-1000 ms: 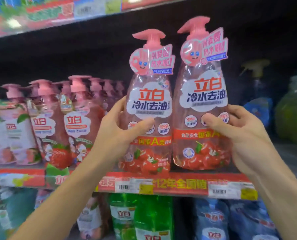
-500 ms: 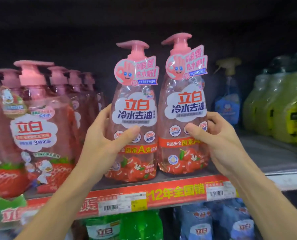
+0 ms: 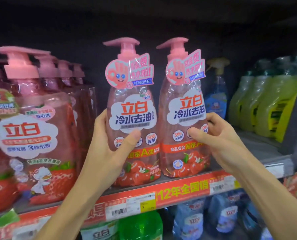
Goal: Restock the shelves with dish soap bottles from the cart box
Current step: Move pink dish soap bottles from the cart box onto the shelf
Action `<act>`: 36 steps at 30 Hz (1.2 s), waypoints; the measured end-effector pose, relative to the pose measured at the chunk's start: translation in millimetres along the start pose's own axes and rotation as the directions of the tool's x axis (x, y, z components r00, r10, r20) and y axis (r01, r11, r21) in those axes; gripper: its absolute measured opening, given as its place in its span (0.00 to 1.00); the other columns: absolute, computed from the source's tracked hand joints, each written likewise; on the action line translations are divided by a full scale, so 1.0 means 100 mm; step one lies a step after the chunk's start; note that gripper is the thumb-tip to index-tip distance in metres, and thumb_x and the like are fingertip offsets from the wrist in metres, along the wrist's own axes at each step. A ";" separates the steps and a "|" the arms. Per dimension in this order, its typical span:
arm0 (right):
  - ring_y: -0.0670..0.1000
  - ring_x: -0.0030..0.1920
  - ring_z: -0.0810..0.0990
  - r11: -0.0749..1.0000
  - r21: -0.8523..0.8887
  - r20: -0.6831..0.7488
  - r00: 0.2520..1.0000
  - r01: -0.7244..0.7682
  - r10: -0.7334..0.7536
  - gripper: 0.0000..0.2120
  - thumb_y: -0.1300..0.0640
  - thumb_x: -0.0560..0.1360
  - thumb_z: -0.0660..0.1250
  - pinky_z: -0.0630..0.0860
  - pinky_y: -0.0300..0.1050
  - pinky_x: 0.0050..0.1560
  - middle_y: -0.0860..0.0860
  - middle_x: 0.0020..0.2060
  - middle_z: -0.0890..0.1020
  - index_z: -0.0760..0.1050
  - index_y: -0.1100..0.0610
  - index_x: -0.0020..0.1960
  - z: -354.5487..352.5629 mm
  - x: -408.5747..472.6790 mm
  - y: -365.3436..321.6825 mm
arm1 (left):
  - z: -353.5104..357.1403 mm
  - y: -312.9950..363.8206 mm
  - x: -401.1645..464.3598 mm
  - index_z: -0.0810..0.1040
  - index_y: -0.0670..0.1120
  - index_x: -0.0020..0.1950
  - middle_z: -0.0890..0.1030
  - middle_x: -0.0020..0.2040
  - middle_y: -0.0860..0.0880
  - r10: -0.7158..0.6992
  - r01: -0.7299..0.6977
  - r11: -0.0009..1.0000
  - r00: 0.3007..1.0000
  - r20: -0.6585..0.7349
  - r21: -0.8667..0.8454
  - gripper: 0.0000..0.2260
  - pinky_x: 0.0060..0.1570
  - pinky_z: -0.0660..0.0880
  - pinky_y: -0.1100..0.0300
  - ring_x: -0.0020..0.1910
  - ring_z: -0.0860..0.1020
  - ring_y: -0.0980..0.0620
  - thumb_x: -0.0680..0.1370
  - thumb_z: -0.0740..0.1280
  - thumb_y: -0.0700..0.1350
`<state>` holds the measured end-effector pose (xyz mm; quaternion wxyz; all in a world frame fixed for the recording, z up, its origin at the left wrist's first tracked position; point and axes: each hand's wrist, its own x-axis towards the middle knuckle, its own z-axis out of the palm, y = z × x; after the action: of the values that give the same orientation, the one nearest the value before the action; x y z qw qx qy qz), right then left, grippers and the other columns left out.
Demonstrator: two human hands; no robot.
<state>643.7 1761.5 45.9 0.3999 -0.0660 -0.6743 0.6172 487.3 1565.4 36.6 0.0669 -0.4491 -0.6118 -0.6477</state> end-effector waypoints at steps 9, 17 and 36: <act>0.55 0.52 0.86 0.997 -0.064 0.015 0.999 -0.048 0.049 0.29 0.51 0.65 0.81 0.81 0.46 0.47 0.53 0.51 0.86 0.71 0.59 0.59 -0.06 -0.12 0.00 | -0.04 0.15 -0.06 0.59 0.53 0.64 0.77 0.58 0.62 -0.164 0.158 0.976 0.986 0.030 0.151 0.31 0.58 0.76 0.60 0.55 0.79 0.65 0.68 0.67 0.61; 0.38 0.54 0.81 0.902 -0.423 -0.029 0.994 0.084 -0.105 0.36 0.44 0.64 0.81 0.78 0.39 0.56 0.40 0.56 0.82 0.68 0.46 0.66 0.01 -0.27 0.01 | 0.18 0.32 -0.31 0.62 0.44 0.74 0.72 0.61 0.44 -0.037 0.184 0.613 0.978 -0.205 0.768 0.46 0.56 0.73 0.44 0.59 0.75 0.41 0.66 0.61 0.74; 0.48 0.67 0.74 0.814 -0.575 -0.043 0.990 0.084 -0.133 0.55 0.37 0.61 0.80 0.75 0.51 0.65 0.43 0.69 0.73 0.50 0.45 0.77 0.10 -0.30 0.11 | 0.35 0.18 -0.34 0.59 0.50 0.73 0.69 0.62 0.49 -0.033 0.211 0.716 0.962 -0.270 0.665 0.54 0.57 0.75 0.39 0.61 0.75 0.43 0.55 0.78 0.68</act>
<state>653.2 1738.9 23.4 0.4235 -0.1693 -0.8140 0.3597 535.9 1574.9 21.7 0.2583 -0.2692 -0.8241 -0.4262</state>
